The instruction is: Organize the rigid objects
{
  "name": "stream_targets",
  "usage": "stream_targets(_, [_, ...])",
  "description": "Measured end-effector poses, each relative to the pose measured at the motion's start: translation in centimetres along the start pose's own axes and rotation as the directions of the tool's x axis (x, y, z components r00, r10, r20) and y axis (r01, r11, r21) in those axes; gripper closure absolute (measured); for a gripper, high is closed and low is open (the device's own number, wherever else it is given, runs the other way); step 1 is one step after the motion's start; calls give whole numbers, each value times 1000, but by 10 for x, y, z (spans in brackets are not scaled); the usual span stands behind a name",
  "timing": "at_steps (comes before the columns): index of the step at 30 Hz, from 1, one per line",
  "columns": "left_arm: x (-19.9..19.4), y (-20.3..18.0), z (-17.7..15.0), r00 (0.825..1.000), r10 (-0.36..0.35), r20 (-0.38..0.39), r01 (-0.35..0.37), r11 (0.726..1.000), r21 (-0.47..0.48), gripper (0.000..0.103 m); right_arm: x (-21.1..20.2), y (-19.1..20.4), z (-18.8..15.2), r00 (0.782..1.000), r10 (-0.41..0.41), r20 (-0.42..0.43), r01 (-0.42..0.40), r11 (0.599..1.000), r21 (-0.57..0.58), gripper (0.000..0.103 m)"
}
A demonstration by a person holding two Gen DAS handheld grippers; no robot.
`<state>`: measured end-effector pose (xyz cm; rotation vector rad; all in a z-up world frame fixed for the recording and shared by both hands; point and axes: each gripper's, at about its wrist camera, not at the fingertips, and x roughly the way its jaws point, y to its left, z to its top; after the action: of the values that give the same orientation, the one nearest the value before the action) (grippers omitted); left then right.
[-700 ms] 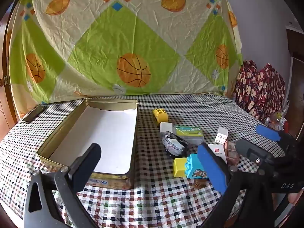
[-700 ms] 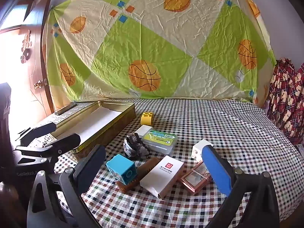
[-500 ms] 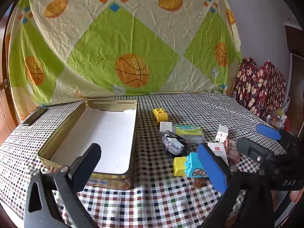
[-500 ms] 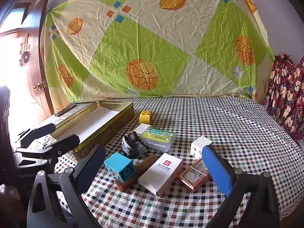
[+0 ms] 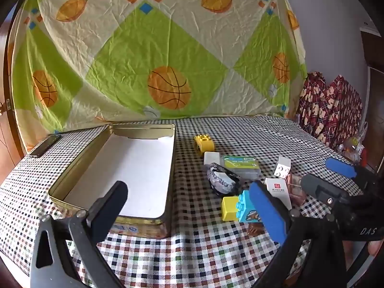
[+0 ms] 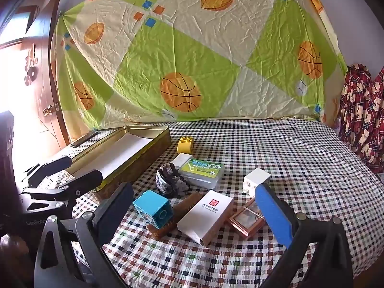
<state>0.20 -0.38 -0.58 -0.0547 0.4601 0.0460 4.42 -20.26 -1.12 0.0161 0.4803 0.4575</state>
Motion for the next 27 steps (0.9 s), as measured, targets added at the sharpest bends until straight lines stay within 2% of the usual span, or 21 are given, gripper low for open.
stream_targets(27, [10, -5, -4, 1000, 6, -25, -5, 1000, 16, 0, 0, -8, -5, 1000, 4, -17, -3, 999, 36, 1])
